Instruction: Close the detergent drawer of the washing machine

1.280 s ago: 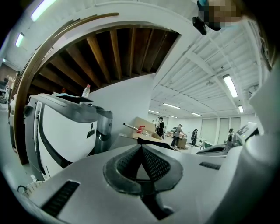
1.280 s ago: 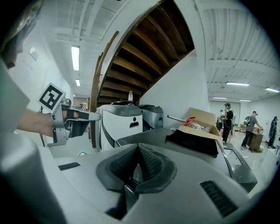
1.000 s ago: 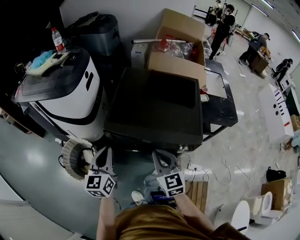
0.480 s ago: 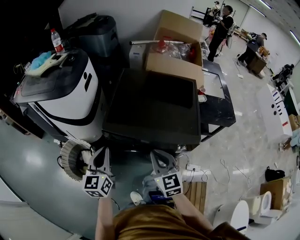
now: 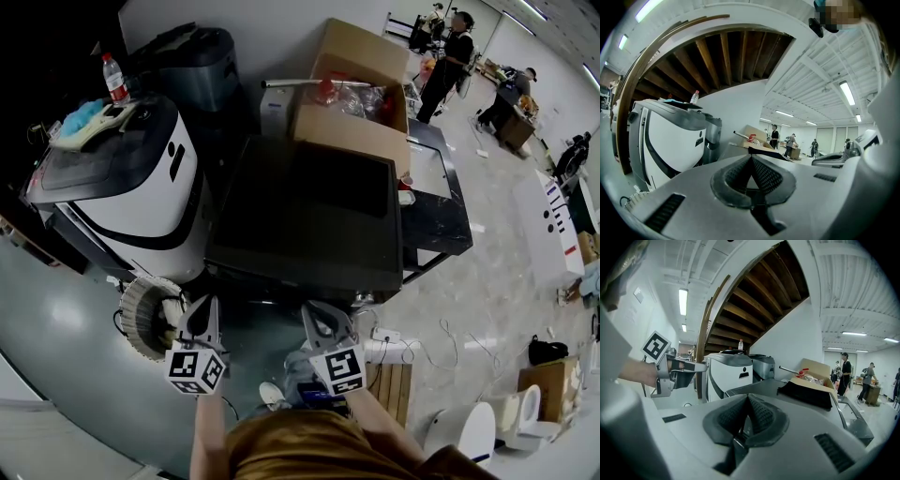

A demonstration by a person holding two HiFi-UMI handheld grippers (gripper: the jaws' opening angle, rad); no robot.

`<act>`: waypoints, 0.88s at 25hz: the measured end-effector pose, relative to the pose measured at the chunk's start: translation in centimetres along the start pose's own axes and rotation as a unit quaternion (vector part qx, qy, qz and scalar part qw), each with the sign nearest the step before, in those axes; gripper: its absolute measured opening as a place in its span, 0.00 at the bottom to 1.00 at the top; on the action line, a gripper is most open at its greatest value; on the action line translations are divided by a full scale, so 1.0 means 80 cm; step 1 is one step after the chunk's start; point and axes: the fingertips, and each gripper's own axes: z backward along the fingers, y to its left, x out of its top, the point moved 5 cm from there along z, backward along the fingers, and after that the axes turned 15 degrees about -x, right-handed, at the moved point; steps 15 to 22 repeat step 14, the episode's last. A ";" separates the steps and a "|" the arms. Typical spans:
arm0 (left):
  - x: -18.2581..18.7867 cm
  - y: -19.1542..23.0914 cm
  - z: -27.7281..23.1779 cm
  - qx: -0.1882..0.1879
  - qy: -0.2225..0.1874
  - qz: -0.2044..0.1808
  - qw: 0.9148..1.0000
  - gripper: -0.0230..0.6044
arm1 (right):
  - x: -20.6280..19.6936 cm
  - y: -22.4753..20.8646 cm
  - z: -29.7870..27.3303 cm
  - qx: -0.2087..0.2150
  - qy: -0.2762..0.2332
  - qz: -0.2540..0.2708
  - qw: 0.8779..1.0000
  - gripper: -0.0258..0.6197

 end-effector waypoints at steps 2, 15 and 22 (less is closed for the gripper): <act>-0.001 0.001 -0.001 0.003 0.001 0.000 1.000 0.08 | 0.000 -0.002 0.000 -0.003 0.000 0.001 1.000 0.06; -0.006 0.004 -0.008 0.011 -0.001 0.008 1.000 0.08 | -0.006 -0.012 -0.001 -0.011 -0.001 -0.002 1.000 0.06; -0.006 0.004 -0.008 0.011 -0.001 0.008 1.000 0.08 | -0.006 -0.012 -0.001 -0.011 -0.001 -0.002 1.000 0.06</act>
